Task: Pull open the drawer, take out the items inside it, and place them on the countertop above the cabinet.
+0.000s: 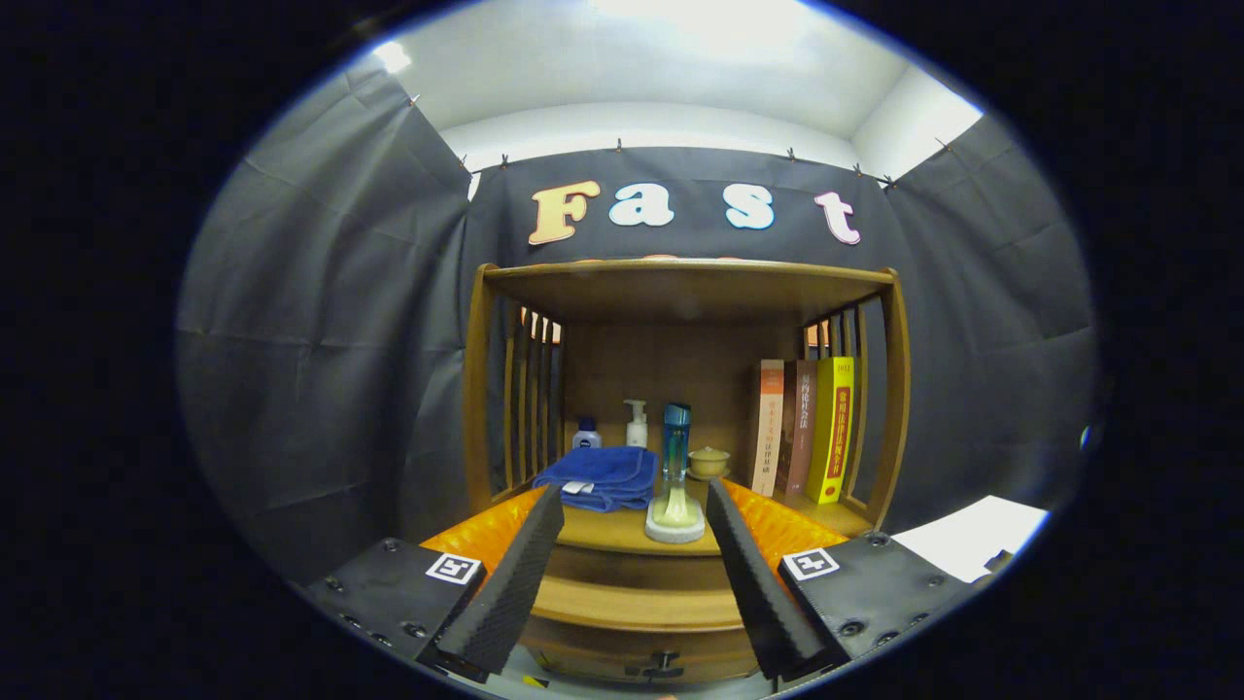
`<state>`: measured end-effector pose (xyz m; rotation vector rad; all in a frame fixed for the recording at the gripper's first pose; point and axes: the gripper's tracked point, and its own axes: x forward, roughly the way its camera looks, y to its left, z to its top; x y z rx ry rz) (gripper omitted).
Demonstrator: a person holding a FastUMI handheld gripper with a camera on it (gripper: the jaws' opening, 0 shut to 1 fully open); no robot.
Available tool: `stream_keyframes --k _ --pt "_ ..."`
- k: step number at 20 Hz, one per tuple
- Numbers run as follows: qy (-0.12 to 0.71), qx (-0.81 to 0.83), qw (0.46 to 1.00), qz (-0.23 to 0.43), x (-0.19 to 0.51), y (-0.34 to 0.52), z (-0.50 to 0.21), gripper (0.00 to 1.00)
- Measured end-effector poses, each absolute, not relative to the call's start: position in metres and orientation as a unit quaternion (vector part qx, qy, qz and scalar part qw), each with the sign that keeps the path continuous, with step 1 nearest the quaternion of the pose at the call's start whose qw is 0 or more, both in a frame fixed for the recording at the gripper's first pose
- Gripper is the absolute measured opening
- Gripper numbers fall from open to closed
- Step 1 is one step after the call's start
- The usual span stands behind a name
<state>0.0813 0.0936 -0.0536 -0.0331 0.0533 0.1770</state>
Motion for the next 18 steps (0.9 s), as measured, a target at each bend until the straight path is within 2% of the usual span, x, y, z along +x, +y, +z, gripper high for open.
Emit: stream_keyframes --k 10,18 --pt "0.046 -0.022 0.997 0.052 0.033 0.062 -0.130 0.97" --pt "0.067 -0.037 0.995 0.063 0.018 0.071 -0.192 0.97"
